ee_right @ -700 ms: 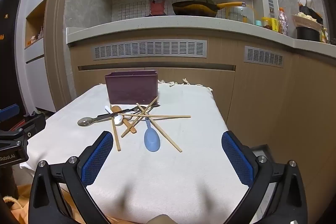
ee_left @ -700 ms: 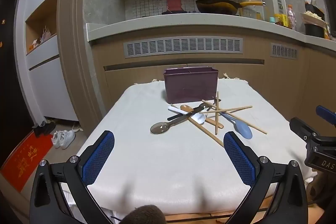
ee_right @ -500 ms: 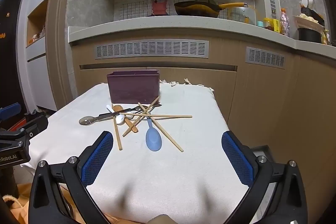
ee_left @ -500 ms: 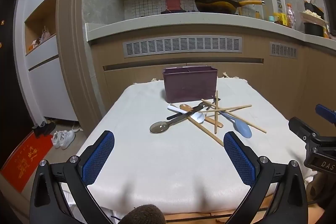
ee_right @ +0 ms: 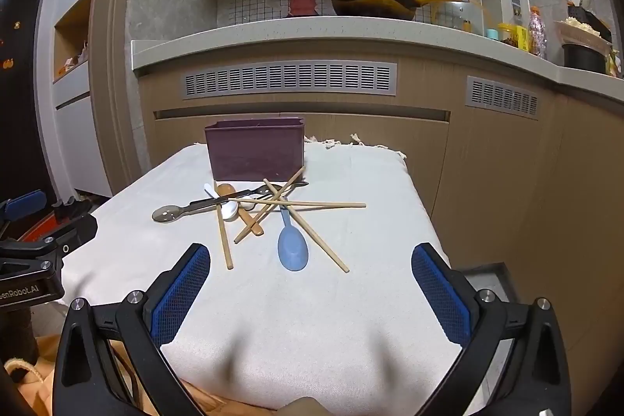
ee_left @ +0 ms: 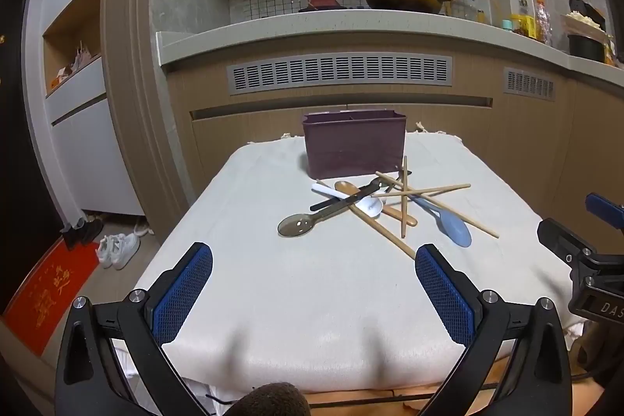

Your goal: Organize utensils

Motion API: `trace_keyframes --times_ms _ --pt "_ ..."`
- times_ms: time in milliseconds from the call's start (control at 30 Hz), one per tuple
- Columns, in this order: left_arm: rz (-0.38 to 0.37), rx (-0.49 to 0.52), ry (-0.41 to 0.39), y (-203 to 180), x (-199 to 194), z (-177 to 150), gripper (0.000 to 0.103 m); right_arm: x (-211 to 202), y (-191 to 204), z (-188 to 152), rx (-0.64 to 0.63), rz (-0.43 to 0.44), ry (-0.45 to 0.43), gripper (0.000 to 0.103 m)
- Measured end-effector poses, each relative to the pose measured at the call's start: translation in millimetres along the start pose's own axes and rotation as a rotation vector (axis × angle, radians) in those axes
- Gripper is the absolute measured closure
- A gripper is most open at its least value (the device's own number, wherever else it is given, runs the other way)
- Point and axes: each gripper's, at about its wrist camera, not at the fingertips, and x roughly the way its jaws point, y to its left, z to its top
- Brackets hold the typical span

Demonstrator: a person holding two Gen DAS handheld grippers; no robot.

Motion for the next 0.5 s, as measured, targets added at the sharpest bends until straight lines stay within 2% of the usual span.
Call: trace_keyframes --times_ms 500 --pt "-0.003 0.011 0.021 0.0 1.7 0.6 0.000 0.4 3.6 -1.2 -0.005 0.011 0.021 0.000"
